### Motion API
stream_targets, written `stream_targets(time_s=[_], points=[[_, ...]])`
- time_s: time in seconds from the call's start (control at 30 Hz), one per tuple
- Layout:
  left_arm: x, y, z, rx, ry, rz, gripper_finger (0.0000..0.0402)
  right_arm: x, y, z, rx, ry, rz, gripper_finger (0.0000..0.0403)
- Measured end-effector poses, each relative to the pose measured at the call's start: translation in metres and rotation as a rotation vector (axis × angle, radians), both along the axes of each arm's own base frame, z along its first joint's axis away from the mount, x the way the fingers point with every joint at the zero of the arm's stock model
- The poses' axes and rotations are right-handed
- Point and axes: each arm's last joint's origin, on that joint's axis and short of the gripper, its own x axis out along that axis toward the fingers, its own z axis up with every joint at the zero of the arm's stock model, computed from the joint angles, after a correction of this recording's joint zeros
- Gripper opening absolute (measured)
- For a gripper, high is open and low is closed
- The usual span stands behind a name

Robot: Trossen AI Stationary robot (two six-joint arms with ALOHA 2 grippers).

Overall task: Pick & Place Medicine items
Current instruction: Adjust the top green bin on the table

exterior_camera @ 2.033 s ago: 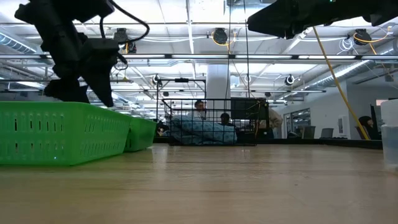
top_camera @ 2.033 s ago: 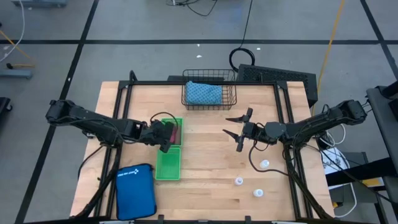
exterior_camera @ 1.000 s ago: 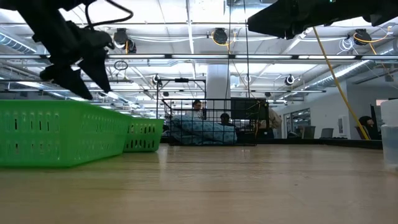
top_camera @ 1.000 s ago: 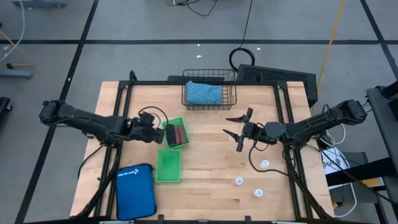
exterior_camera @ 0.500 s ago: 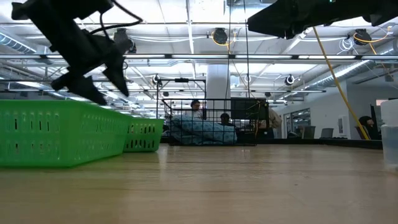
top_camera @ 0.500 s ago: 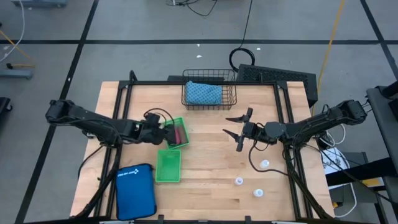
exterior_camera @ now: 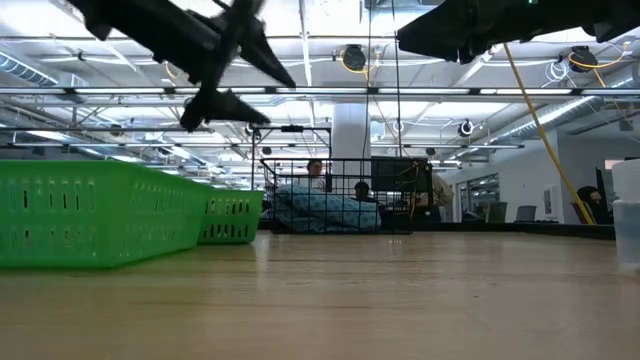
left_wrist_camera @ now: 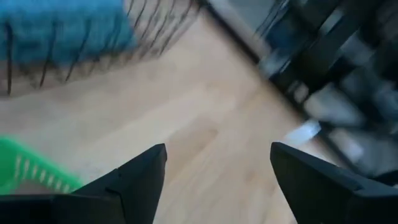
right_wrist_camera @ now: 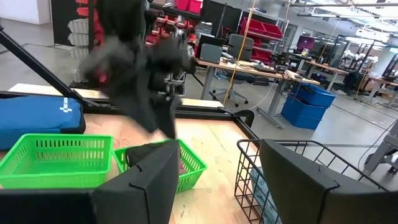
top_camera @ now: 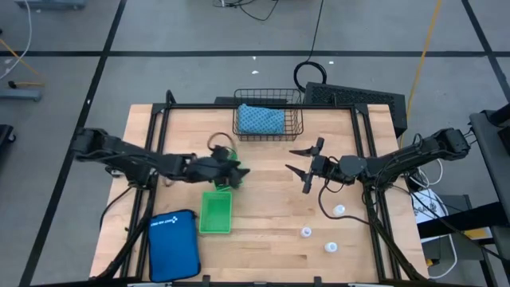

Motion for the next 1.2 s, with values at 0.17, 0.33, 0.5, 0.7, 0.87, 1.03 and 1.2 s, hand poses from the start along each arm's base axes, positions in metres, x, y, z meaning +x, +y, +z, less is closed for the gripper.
stream_targets(time_s=[0.17,0.33,0.5,0.7,0.87,1.03,1.2], points=[[0.039,-0.002,-0.009,-0.009,0.201,-0.081,0.0274,0.000,0.000,0.001,0.003,-0.014,0.000,0.0210],[0.071,-0.003,-0.014,0.034,0.358,-0.170,0.0262,0.000,0.000,0.001,0.003,-0.015,0.000,0.0210],[0.085,-0.005,-0.023,0.000,0.486,-0.207,0.0255,0.000,0.000,0.001,0.003,-0.012,0.000,0.0210],[0.084,-0.004,-0.034,-0.034,0.574,-0.177,0.0255,0.000,0.000,0.001,0.003,-0.014,0.000,0.0210],[0.080,-0.004,-0.036,-0.064,0.612,-0.139,0.0255,0.000,0.000,0.001,0.003,-0.014,0.000,0.0210],[0.075,-0.004,-0.038,-0.107,0.657,-0.119,0.0255,0.000,0.000,0.001,0.003,-0.014,0.000,0.0210],[0.072,-0.005,-0.040,-0.135,0.691,-0.140,0.0255,0.000,0.000,0.001,0.003,-0.014,0.000,0.0210]])
